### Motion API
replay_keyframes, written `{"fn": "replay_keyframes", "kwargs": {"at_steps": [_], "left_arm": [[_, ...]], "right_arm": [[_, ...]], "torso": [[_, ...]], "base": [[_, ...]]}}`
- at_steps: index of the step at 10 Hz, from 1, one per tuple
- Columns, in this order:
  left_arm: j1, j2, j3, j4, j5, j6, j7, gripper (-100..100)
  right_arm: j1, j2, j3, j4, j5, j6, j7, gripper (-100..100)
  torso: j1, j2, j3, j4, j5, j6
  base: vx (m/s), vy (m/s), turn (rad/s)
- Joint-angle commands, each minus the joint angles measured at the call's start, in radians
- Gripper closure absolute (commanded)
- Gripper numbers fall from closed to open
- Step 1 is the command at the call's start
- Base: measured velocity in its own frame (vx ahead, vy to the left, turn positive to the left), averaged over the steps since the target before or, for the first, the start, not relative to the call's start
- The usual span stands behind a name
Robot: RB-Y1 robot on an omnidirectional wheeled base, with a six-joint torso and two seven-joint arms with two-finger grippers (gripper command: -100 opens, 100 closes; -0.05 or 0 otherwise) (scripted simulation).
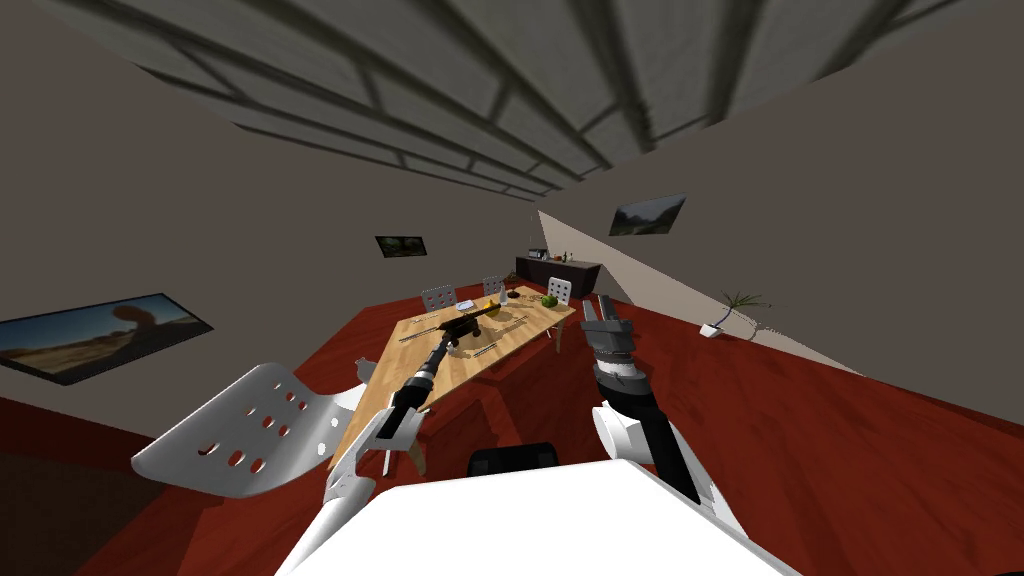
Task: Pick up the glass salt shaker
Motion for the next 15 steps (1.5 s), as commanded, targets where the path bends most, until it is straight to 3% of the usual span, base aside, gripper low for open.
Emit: {"fn": "replay_keyframes", "kwargs": {"at_steps": [1, 2, 3, 4, 9, 12, 14, 15], "left_arm": [[-0.023, 0.011, 0.002, 0.05, -0.016, 0.032, -0.015, -100], [-0.023, 0.011, 0.002, 0.06, -0.016, 0.032, -0.015, -100], [-0.038, 0.023, 0.006, 0.107, -0.029, 0.059, -0.026, -100], [-0.038, 0.023, 0.006, 0.107, -0.029, 0.059, -0.026, -100], [-0.093, 0.071, 0.022, 0.272, -0.084, 0.17, -0.064, -100], [-0.105, 0.082, 0.027, 0.334, -0.098, 0.202, -0.073, -100], [-0.126, 0.103, 0.037, 0.411, -0.126, 0.254, -0.089, -100], [-0.126, 0.103, 0.037, 0.417, -0.126, 0.258, -0.089, -100]], "right_arm": [[0.0, 0.0, 0.0, 0.0, 0.0, 0.0, 0.0, 0], [0.0, 0.0, 0.0, 0.0, 0.0, 0.0, 0.0, 0], [0.0, 0.0, 0.0, 0.0, 0.0, 0.0, 0.0, 0], [0.0, 0.0, 0.0, 0.0, 0.0, 0.0, 0.0, 0], [0.0, 0.0, 0.0, 0.0, 0.0, 0.0, 0.0, 0], [0.0, 0.0, 0.0, 0.0, 0.0, 0.0, 0.0, 0], [0.0, 0.0, 0.0, 0.0, 0.0, 0.0, 0.0, 0], [0.0, 0.0, 0.0, 0.0, 0.0, 0.0, 0.0, 0]], "torso": [[0.0, 0.0, 0.0, 0.0, 0.0, 0.0], [0.0, -0.001, 0.0, 0.0, 0.0, 0.0], [0.0, -0.001, 0.0, 0.0, 0.0, 0.0], [-0.001, -0.001, 0.0, 0.0, 0.0, 0.0], [0.0, -0.003, -0.001, -0.001, 0.0, 0.0], [0.001, -0.004, -0.002, -0.001, 0.0, 0.0], [0.001, -0.002, -0.001, 0.0, 0.0, 0.0], [0.0, -0.003, -0.002, -0.001, 0.0, 0.0]], "base": [[0.029, -0.044, -0.071], [0.028, -0.037, -0.039], [0.033, -0.047, -0.082], [0.038, -0.038, -0.035], [0.07, -0.043, -0.072], [0.068, -0.027, -0.032], [0.067, -0.03, -0.071], [0.077, -0.025, -0.019]]}}
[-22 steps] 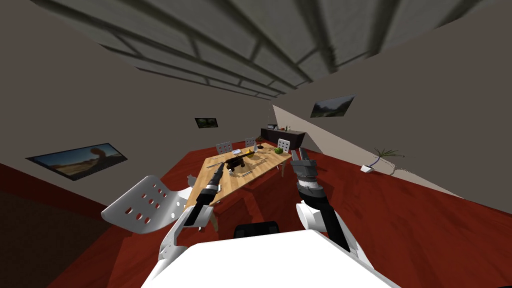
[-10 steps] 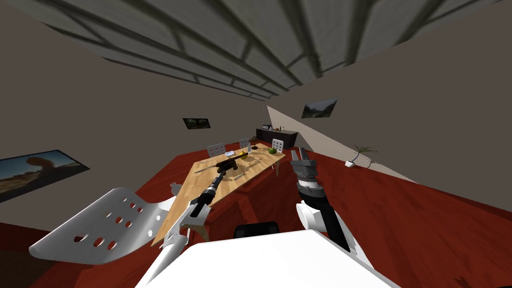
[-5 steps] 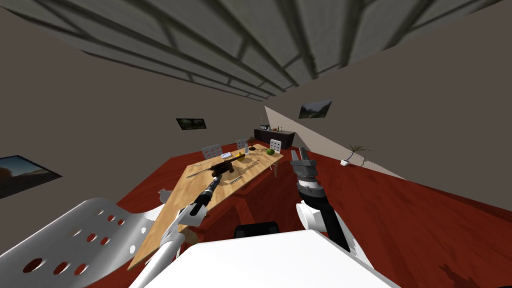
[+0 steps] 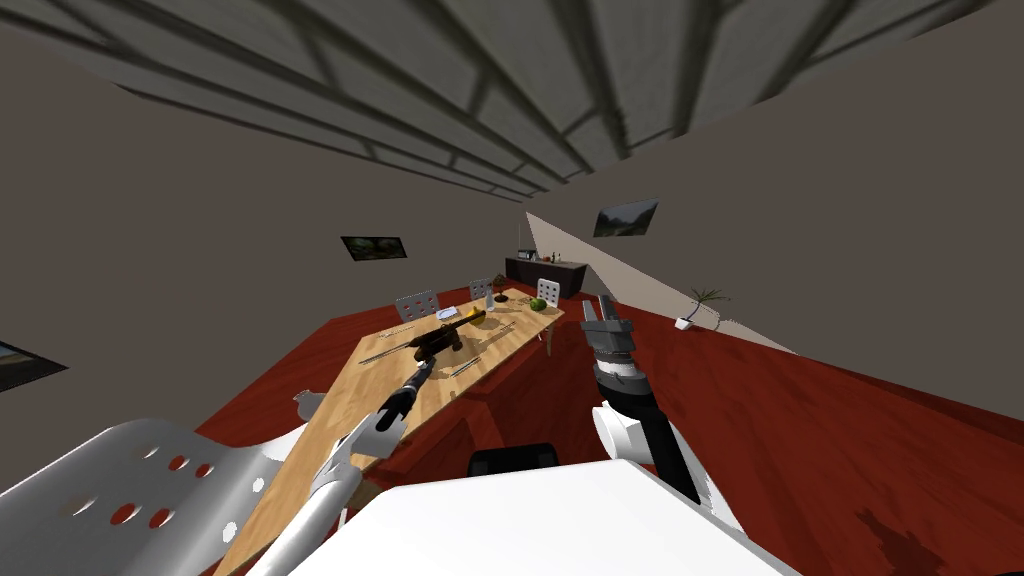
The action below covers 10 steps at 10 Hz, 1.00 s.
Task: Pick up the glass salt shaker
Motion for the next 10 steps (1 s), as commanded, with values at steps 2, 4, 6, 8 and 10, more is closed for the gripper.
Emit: {"fn": "replay_keyframes", "kwargs": {"at_steps": [2, 4, 6, 8, 10], "left_arm": [[-0.027, 0.013, 0.014, 0.088, -0.033, 0.051, -0.021, -100], [-0.036, 0.023, 0.019, 0.136, -0.045, 0.075, -0.027, -100], [-0.051, 0.041, 0.027, 0.2, -0.067, 0.119, -0.04, -100], [-0.058, 0.05, 0.031, 0.228, -0.076, 0.137, -0.045, -100], [-0.07, 0.066, 0.037, 0.273, -0.092, 0.168, -0.054, -100]], "right_arm": [[0.0, 0.0, 0.0, 0.0, 0.0, 0.0, 0.0, 0], [0.0, 0.0, 0.0, 0.0, 0.0, 0.0, 0.0, 0], [0.0, 0.0, 0.0, 0.0, 0.0, 0.0, 0.0, 0], [0.0, 0.0, 0.0, 0.0, 0.0, 0.0, 0.0, 0], [0.0, 0.0, 0.0, 0.0, 0.0, 0.0, 0.0, 0]], "torso": [[0.001, -0.001, 0.0, 0.0, 0.0, 0.0], [0.0, -0.002, -0.001, 0.0, 0.0, 0.0], [0.0, 0.0, 0.0, 0.0, 0.0, 0.0], [0.0, 0.0, 0.0, 0.0, 0.0, 0.0], [0.0, 0.001, 0.0, 0.0, 0.0, 0.0]], "base": [[0.103, -0.02, -0.06], [0.086, -0.028, -0.04], [0.068, -0.027, -0.048], [0.083, -0.02, -0.03], [0.063, -0.017, -0.043]]}}
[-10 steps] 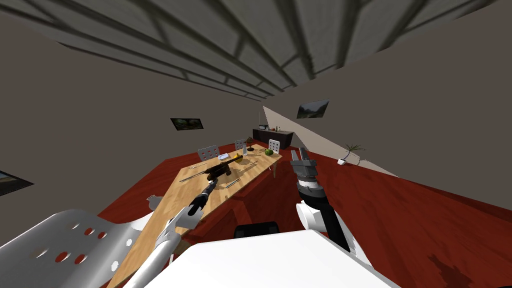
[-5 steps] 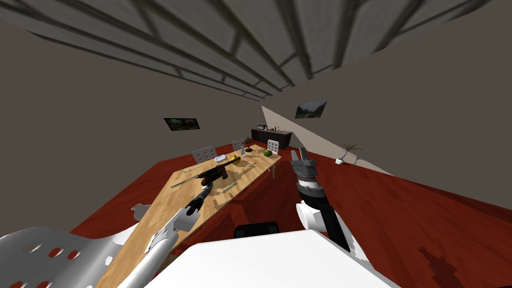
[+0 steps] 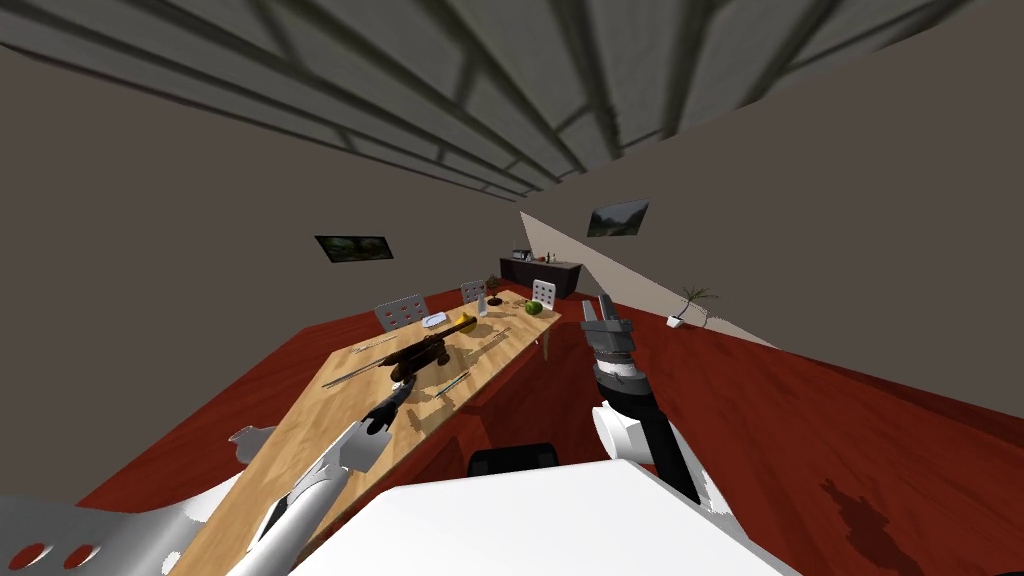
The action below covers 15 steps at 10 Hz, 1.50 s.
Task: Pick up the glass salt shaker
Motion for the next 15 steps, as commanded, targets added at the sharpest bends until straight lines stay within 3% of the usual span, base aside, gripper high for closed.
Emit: {"fn": "replay_keyframes", "kwargs": {"at_steps": [1, 2, 3, 4, 6, 7, 8, 12, 13, 14, 15], "left_arm": [[-0.008, 0.024, 0.001, 0.039, -0.009, 0.03, -0.008, -100], [-0.014, 0.022, -0.006, 0.034, 0.002, 0.014, -0.003, -100], [-0.015, 0.025, -0.007, 0.038, 0.003, 0.018, -0.004, 0], [-0.007, 0.009, 0.009, 0.052, -0.021, -0.016, -0.008, -100], [0.002, -0.006, 0.024, 0.066, -0.045, -0.049, -0.013, -100], [-0.002, -0.002, 0.019, 0.062, -0.037, -0.035, -0.011, -100], [-0.002, -0.003, 0.02, 0.063, -0.039, -0.039, -0.012, 100], [0.0, -0.001, 0.021, 0.064, -0.039, -0.036, -0.013, 100], [0.0, -0.001, 0.021, 0.064, -0.039, -0.037, -0.013, 0], [-0.01, 0.016, 0.002, 0.046, -0.012, -0.003, -0.006, 100], [-0.012, 0.019, -0.001, 0.043, -0.007, 0.004, -0.006, 100]], "right_arm": [[0.0, 0.0, 0.0, 0.0, 0.0, 0.0, 0.0, 0], [0.0, 0.0, 0.0, 0.0, 0.0, 0.0, 0.0, 0], [0.0, 0.0, 0.0, 0.0, 0.0, 0.0, 0.0, 0], [0.0, 0.0, 0.0, 0.0, 0.0, 0.0, 0.0, 0], [0.0, 0.0, 0.0, 0.0, 0.0, 0.0, 0.0, 0], [0.0, 0.0, 0.0, 0.0, 0.0, 0.0, 0.0, 0], [0.0, 0.0, 0.0, 0.0, 0.0, 0.0, 0.0, 0], [0.0, 0.0, 0.0, 0.0, 0.0, 0.0, 0.0, 0], [0.0, 0.0, 0.0, 0.0, 0.0, 0.0, 0.0, 0], [0.0, 0.0, 0.0, 0.0, 0.0, 0.0, 0.0, 0], [0.0, 0.0, 0.0, 0.0, 0.0, 0.0, 0.0, 0]], "torso": [[0.0, 0.0, 0.0, 0.0, 0.0, 0.0], [0.0, 0.0, 0.0, 0.0, 0.0, 0.0], [0.0, 0.002, 0.001, 0.0, 0.0, 0.0], [0.001, 0.003, 0.002, 0.001, 0.0, 0.0], [0.002, -0.003, -0.002, -0.001, 0.001, 0.0], [0.002, -0.005, -0.003, -0.001, 0.0, 0.0], [0.002, -0.001, -0.001, -0.001, 0.0, 0.0], [0.002, 0.003, 0.002, 0.001, 0.002, 0.003], [0.002, 0.003, 0.002, 0.001, 0.002, 0.003], [0.002, 0.003, 0.002, 0.001, 0.002, 0.003], [0.0, 0.007, 0.004, 0.002, 0.002, 0.005]], "base": [[0.072, -0.025, -0.053], [0.034, -0.01, -0.007], [0.006, -0.002, 0.002], [0.081, 0.035, 0.102], [0.15, 0.017, 0.088], [0.071, 0.007, 0.015], [0.012, 0.002, 0.002], [0.0, 0.001, 0.006], [0.0, 0.0, 0.0], [-0.108, -0.018, -0.129], [-0.166, -0.024, -0.13]]}}
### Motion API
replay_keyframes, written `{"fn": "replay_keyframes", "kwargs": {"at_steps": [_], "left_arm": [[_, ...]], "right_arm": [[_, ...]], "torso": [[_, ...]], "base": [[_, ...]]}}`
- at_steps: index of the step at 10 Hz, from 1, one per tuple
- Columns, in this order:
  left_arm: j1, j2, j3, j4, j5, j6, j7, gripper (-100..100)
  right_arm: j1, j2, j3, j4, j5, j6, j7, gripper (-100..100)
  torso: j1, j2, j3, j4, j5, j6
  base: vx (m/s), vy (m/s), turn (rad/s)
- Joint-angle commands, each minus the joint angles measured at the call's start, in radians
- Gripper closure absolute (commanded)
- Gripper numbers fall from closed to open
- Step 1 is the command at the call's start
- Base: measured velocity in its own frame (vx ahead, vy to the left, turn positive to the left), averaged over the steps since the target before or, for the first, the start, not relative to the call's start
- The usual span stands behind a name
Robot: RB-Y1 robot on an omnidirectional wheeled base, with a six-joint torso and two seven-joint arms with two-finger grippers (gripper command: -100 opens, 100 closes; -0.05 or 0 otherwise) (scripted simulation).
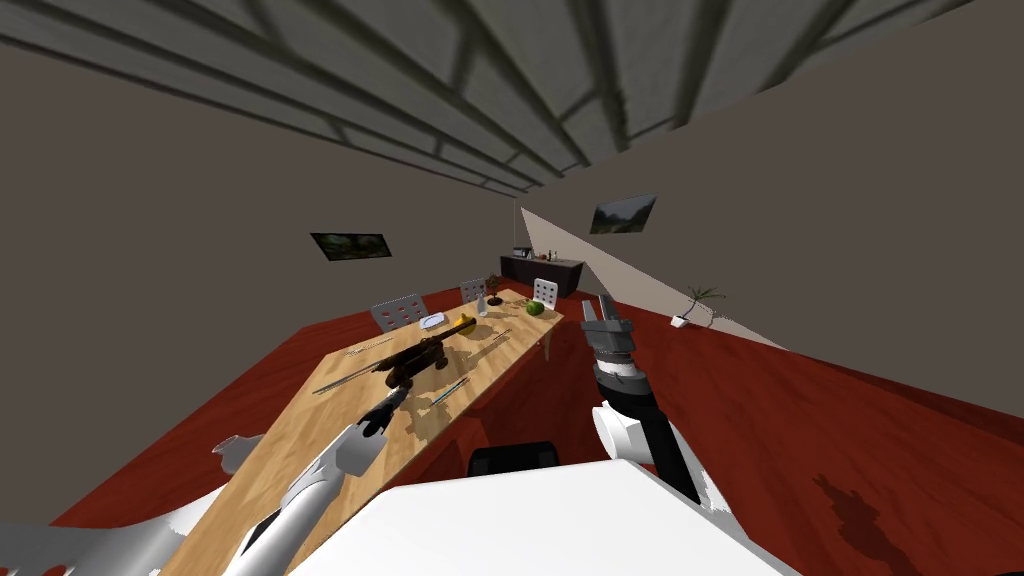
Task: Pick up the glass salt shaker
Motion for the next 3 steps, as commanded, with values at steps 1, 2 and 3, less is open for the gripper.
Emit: {"fn": "replay_keyframes", "kwargs": {"at_steps": [1, 2, 3], "left_arm": [[-0.001, 0.012, -0.016, -0.018, 0.02, 0.028, 0.004, 100], [0.0, 0.005, -0.009, -0.013, 0.011, 0.016, 0.002, 100], [0.001, 0.005, -0.01, -0.014, 0.011, 0.02, 0.002, 0]], "right_arm": [[0.0, 0.0, 0.0, 0.0, 0.0, 0.0, 0.0, 0], [0.0, 0.0, 0.0, 0.0, 0.0, 0.0, 0.0, 0], [0.0, 0.0, 0.0, 0.0, 0.0, 0.0, 0.0, 0]], "torso": [[0.0, 0.0, 0.0, 0.0, 0.0, 0.0], [0.0, 0.0, 0.0, 0.0, 0.0, -0.001], [0.001, -0.004, -0.002, 0.0, 0.0, -0.001]], "base": [[-0.136, -0.016, -0.069], [-0.054, -0.005, -0.012], [-0.011, -0.002, 0.004]]}}
